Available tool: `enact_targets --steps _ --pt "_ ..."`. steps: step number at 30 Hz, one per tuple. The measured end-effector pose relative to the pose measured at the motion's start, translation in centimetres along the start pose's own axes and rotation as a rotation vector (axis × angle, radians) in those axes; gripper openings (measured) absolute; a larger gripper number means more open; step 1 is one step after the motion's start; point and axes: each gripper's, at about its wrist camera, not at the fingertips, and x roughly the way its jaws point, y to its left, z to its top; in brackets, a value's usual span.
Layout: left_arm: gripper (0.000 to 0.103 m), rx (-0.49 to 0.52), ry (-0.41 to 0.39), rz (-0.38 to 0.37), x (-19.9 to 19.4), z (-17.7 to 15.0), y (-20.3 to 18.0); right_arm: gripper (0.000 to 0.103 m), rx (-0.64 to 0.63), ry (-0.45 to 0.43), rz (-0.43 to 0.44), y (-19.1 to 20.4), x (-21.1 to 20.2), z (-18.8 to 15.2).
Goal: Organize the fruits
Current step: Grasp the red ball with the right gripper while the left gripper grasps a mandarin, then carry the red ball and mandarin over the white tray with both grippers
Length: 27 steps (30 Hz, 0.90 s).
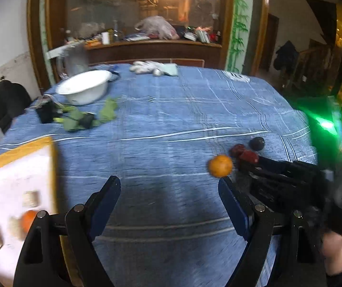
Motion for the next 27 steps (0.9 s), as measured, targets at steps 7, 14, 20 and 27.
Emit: enact_targets --steps 7,14,20,27 --pt "0.078 0.044 0.036 -0.066 4.1 0.6 -4.4 0.032 0.093 -0.038 -0.039 -4.7 -2.7 -1.3" --pt "0.031 0.069 0.116 -0.044 6.2 1.1 -4.9 0.032 0.098 -0.04 -0.035 -5.0 -3.0 -1.7" --pt "0.031 0.075 0.099 -0.018 4.0 -0.2 -4.0 0.032 0.11 -0.047 -0.053 -4.7 -4.0 -2.7" --pt "0.031 0.063 0.086 -0.008 1.7 -1.5 -3.4 0.032 0.126 -0.063 -0.086 -3.7 -5.7 -4.3"
